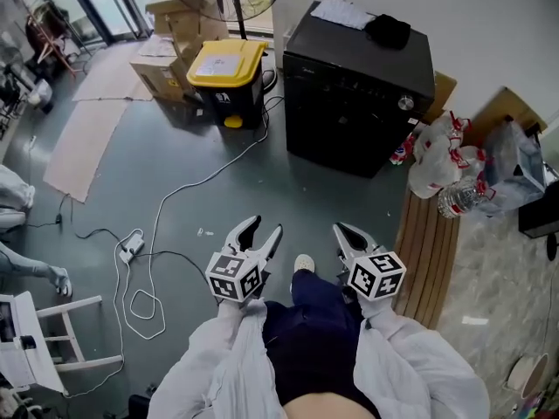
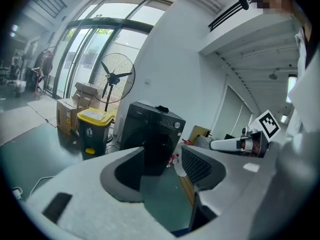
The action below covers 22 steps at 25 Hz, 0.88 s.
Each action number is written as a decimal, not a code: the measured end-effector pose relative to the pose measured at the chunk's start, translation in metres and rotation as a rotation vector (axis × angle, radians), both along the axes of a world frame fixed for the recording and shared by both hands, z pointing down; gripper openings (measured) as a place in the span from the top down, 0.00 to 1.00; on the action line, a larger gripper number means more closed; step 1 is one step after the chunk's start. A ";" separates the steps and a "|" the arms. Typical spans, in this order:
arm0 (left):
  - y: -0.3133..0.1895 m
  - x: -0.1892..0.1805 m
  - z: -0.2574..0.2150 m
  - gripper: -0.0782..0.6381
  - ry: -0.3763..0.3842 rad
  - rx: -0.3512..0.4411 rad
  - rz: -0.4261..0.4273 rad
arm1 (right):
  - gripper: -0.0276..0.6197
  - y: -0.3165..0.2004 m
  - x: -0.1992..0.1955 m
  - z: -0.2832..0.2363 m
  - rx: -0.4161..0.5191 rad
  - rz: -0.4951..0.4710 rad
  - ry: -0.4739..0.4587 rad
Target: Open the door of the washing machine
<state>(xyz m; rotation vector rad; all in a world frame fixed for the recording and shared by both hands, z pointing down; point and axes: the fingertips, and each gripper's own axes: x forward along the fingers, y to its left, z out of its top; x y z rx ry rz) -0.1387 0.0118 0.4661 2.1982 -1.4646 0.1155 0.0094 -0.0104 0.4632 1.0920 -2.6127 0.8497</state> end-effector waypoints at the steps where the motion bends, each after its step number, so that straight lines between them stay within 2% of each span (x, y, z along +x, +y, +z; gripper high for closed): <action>1: -0.016 -0.001 0.000 0.58 -0.001 0.003 -0.006 | 0.95 -0.017 0.000 0.000 0.003 -0.006 0.000; 8: -0.097 0.008 0.002 0.58 -0.004 0.017 -0.033 | 0.95 -0.106 0.002 0.006 0.003 -0.045 -0.007; 15: -0.111 0.006 0.015 0.58 -0.006 -0.040 -0.063 | 0.95 -0.120 0.002 0.023 -0.064 -0.064 -0.020; 22: -0.137 0.005 0.035 0.58 -0.012 -0.092 -0.018 | 0.95 -0.142 0.000 0.035 -0.090 -0.027 -0.021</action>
